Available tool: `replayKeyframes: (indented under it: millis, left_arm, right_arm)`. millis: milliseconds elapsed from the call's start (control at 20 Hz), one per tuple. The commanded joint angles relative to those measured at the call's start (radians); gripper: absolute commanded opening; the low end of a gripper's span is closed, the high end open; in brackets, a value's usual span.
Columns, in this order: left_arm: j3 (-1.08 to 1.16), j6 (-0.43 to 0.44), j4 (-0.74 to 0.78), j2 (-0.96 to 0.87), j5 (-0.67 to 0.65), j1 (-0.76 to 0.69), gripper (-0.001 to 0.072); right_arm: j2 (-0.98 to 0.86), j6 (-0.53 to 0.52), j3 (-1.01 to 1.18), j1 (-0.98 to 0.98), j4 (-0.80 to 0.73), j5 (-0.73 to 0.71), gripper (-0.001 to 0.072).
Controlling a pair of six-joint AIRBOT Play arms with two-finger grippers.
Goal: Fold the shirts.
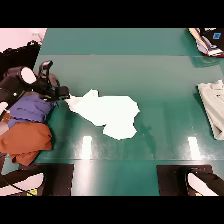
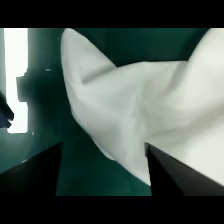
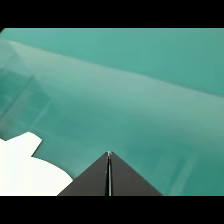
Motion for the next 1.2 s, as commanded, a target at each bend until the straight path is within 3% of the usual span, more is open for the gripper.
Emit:
replayKeyframes:
  millis: [0,50,100,150,200,400,450,500,550,800,1150]
  left_arm:
    - [-0.072,0.006,-0.133,-0.042,0.117,0.04,0.0602]
    - [-0.072,0.005,-0.135,-0.053,0.141,0.039,0.06]
    - [-0.072,0.004,-0.135,-0.057,0.163,0.04,0.044]
    - [-0.071,0.005,-0.135,-0.057,0.177,0.04,0.0162]
    - [-0.07,0.005,-0.135,-0.056,0.19,0.04,0.0037]
    - [-0.029,0.007,-0.134,-0.056,0.183,0.04,0.0036]
    - [-0.02,0.013,-0.135,-0.056,0.181,0.039,0.0036]
    - [-0.014,0.026,-0.134,-0.056,0.179,0.04,0.0036]
    - [-0.009,0.033,-0.134,-0.056,0.18,0.039,0.0036]
    - [-0.008,0.032,-0.134,-0.056,0.182,0.039,0.0036]
    - [-0.008,0.032,-0.134,-0.056,0.169,0.039,0.0036]
  right_arm:
    - [-0.04,0.002,0.0,0.001,0.001,0.051,0.0017]
    - [-0.057,0.002,0.0,0.001,0.0,0.078,0.0017]
    - [-0.079,0.002,0.0,0.001,0.0,0.112,0.0017]
    - [-0.1,0.002,-0.003,0.001,0.0,0.151,0.0017]
    - [-0.118,0.002,-0.022,0.001,0.0,0.182,0.0017]
    - [-0.149,0.041,-0.273,0.002,0.002,0.204,0.002]
    - [-0.149,0.047,-0.367,0.008,0.002,0.199,0.0118]
    - [-0.149,0.047,-0.473,0.021,0.002,0.188,0.0353]
    - [-0.149,0.047,-0.573,0.034,0.006,0.17,0.0405]
    - [-0.149,-0.019,-0.942,0.19,0.204,-0.05,0.0404]
    - [-0.155,-0.021,-0.983,0.375,0.271,-0.254,0.0364]
